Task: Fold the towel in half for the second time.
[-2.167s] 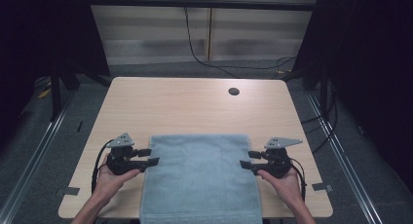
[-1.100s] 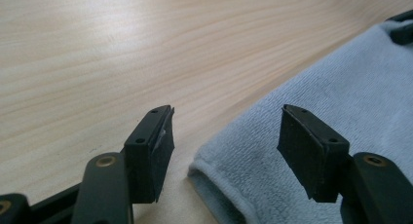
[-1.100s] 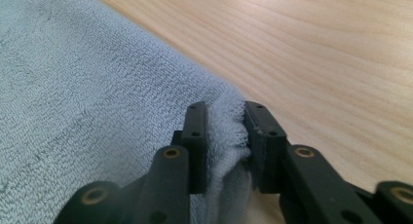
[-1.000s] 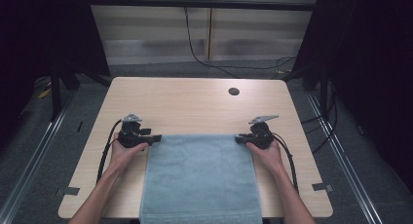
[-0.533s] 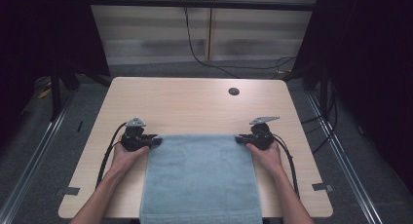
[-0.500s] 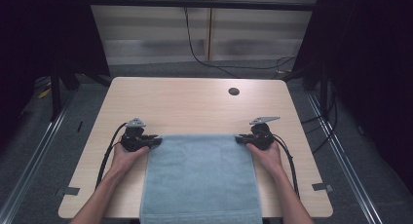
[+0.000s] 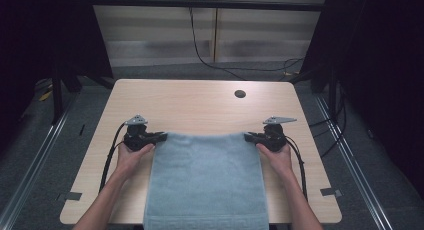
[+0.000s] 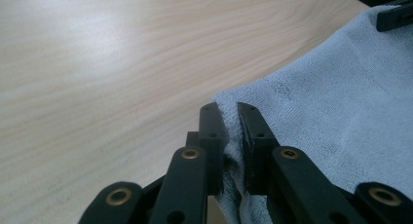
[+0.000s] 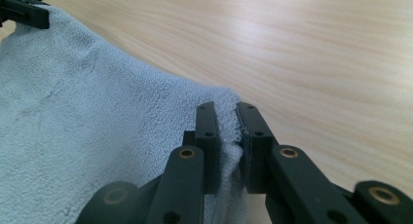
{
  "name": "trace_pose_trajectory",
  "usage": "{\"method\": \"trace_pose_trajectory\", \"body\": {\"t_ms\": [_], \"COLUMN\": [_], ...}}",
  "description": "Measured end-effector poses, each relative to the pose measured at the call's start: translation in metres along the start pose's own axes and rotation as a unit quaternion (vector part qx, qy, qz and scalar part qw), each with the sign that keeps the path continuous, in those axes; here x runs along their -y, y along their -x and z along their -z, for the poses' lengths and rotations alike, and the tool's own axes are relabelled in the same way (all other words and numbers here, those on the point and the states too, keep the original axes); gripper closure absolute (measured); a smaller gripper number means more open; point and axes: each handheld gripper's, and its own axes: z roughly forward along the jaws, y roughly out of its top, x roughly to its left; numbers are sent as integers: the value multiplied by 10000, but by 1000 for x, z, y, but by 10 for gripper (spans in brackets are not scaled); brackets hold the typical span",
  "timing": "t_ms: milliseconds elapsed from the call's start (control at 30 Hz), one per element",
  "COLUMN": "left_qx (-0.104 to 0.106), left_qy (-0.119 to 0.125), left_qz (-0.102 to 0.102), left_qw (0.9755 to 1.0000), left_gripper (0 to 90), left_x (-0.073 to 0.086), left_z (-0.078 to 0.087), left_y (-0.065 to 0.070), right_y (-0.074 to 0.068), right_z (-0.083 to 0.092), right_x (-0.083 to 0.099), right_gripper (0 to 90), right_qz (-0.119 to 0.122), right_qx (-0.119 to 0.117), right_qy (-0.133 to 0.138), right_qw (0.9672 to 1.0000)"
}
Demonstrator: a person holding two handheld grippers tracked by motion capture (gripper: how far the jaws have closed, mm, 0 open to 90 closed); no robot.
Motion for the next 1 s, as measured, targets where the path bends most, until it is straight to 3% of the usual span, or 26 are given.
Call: {"method": "trace_pose_trajectory", "body": {"t_ms": [133, 267, 367, 567, 800, 900, 1000], "left_qx": [42, 30, 17, -69, -165, -204, -120], "left_qy": [217, 380, 593, 933, 1206, 1239, 1318], "left_qz": [127, 54, -2, 85, -97, -146, -236], "left_qw": [9997, 9993, 9982, 9956, 9925, 9920, 9909], "left_gripper": [820, 824, 824, 824, 825, 824, 824], "left_x": [-12, -28, -44, -71, -107, -116, -111], "left_z": [5, 14, 21, 30, 40, 46, 54], "left_y": [-1, -1, 0, -4, 0, 3, 7], "right_y": [0, -1, -2, -2, -1, -2, -5], "right_z": [9, 16, 21, 29, 37, 44, 54], "right_x": [-10, -27, -41, -68, -98, -109, -113], "right_gripper": [809, 809, 812, 815, 819, 819, 818], "right_qz": [22, 56, 83, 156, 245, 306, 379], "right_qx": [25, 44, 75, 161, 299, 312, 227], "right_qy": [149, 352, 498, 751, 943, 1064, 1164], "right_qw": [9999, 9994, 9987, 9969, 9948, 9934, 9922]}}
